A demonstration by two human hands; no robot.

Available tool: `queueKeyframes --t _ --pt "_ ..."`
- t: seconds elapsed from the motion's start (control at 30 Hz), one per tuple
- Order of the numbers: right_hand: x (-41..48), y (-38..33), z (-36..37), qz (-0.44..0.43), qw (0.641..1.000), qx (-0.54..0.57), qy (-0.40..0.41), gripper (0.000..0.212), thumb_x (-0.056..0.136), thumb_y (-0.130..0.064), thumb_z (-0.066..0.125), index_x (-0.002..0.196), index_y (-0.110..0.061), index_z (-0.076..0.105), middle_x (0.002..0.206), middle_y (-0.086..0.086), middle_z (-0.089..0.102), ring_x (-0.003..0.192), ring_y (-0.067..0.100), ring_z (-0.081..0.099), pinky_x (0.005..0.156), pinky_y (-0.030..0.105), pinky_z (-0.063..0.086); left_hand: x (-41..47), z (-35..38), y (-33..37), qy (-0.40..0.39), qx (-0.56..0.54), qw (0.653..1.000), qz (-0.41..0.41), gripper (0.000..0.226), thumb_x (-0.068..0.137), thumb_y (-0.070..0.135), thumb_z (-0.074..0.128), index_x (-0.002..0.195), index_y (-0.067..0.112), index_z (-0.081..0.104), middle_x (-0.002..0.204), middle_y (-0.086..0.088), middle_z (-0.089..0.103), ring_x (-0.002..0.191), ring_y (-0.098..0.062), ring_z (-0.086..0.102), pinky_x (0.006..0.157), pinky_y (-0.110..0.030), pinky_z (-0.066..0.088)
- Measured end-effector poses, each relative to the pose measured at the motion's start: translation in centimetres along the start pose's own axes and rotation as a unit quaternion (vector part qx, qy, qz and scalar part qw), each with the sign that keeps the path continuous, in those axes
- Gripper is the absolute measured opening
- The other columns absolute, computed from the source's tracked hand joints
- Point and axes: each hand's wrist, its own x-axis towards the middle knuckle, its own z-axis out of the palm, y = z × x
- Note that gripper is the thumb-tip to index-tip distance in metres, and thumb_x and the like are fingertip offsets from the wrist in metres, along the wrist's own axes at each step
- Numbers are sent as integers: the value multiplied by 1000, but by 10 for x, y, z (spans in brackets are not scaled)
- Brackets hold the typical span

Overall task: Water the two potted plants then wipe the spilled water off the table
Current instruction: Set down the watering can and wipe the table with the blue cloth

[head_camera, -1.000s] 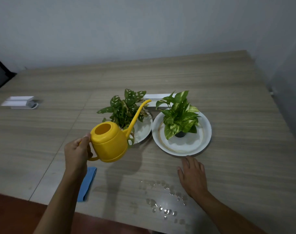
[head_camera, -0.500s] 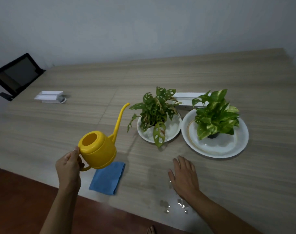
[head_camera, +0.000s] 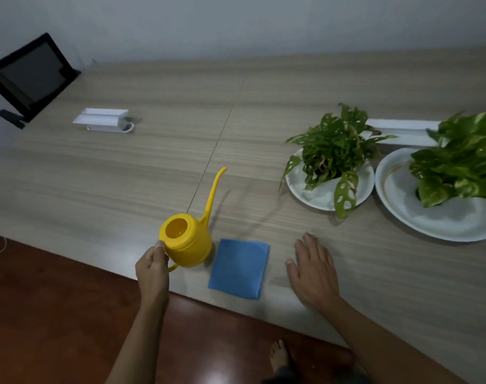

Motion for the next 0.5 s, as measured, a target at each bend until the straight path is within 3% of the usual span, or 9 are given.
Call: queueKeyframes --t 0.2,0.37,0.5 --pt "6 -12 14 6 1000 -5 9 59 93 -43 39 141 -10 47 156 14 36 143 31 32 114 50 29 12 -4 -38 4 9 1000 -22 48 106 20 46 72 -12 50 70 -27 49 68 -23 45 60 -33 34" --pt "16 -17 20 14 1000 -5 5 60 94 -45 38 144 -12 43 158 12 31 145 30 26 116 50 25 17 -4 -56 7 -2 999 -43 47 106 22 46 72 -10 50 69 -16 49 66 -19 43 61 -32 34" --pt "26 -17 22 32 999 -6 12 61 95 -45 37 145 -11 41 160 12 29 147 29 21 118 49 21 21 -3 -64 1 -5 999 -43 43 107 22 45 68 1 49 68 -11 49 69 -18 47 64 -30 38"
